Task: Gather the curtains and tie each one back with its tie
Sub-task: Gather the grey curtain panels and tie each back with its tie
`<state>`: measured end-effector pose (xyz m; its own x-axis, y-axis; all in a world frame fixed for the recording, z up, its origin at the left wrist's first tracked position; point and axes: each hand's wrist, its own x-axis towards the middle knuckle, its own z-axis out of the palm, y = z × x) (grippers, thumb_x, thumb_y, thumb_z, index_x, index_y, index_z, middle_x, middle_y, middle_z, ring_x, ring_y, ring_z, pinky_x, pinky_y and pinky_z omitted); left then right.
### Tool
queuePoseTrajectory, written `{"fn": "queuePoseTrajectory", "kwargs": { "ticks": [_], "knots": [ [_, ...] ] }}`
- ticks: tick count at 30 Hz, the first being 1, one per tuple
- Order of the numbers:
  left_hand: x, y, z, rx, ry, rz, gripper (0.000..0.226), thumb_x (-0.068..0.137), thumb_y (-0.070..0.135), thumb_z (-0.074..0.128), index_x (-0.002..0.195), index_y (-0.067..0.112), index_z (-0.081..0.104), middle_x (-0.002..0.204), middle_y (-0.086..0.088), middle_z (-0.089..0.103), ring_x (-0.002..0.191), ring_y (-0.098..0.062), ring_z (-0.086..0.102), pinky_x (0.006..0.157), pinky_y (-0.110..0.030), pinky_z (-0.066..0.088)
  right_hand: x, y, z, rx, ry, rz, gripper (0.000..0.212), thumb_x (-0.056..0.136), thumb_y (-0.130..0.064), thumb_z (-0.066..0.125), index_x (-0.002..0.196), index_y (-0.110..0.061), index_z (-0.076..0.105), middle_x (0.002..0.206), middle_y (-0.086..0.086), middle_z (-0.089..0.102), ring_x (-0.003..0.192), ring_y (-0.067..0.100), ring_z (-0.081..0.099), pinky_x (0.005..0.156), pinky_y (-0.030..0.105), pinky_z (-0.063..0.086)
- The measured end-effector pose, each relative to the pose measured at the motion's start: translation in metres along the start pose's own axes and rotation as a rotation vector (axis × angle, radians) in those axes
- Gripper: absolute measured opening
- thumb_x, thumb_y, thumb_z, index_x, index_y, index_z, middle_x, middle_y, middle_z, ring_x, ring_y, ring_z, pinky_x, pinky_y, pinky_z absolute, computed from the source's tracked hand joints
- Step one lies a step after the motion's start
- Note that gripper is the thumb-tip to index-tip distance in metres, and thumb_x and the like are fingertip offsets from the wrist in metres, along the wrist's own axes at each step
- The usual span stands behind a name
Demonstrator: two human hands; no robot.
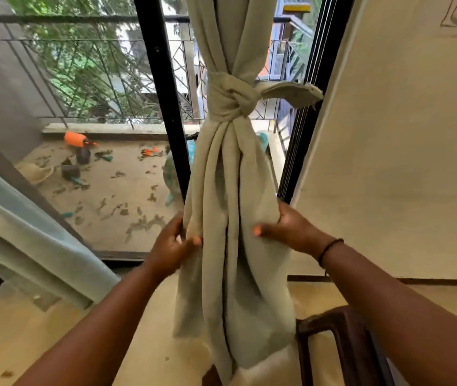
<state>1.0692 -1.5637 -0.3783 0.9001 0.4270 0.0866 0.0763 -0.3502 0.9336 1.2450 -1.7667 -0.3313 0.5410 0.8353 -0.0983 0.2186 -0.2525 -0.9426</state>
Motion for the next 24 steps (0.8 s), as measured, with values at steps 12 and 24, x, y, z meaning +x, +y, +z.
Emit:
{"fn": "queuePoseTrajectory", "kwargs": {
  "ticks": [12,24],
  "knots": [
    [0.023,-0.048,-0.091,0.432,0.269,-0.246,0.029,0.079,0.029,0.053,0.097,0.007,0.060,0.092,-0.015,0.061,0.085,-0.031,0.058,0.076,-0.043,0.050,0.041,-0.001,-0.018,-0.734,0.546,0.198,0.031,0.083,-0.005,0.055,0.112,-0.004,0.061,0.104,0.026,0.064,0.096,0.044,0.059,0.070,0.036,0.040],
    [0.026,-0.121,-0.066,0.443,-0.077,-0.348,0.007,0.080,0.024,0.062,0.075,0.020,0.058,0.076,0.004,0.061,0.074,-0.019,0.060,0.067,-0.032,0.047,0.062,0.060,0.028,-0.440,0.209,0.448,0.027,0.090,-0.017,0.060,0.115,-0.006,0.061,0.110,0.014,0.063,0.098,0.029,0.058,0.083,0.039,0.049]
  ]
}}
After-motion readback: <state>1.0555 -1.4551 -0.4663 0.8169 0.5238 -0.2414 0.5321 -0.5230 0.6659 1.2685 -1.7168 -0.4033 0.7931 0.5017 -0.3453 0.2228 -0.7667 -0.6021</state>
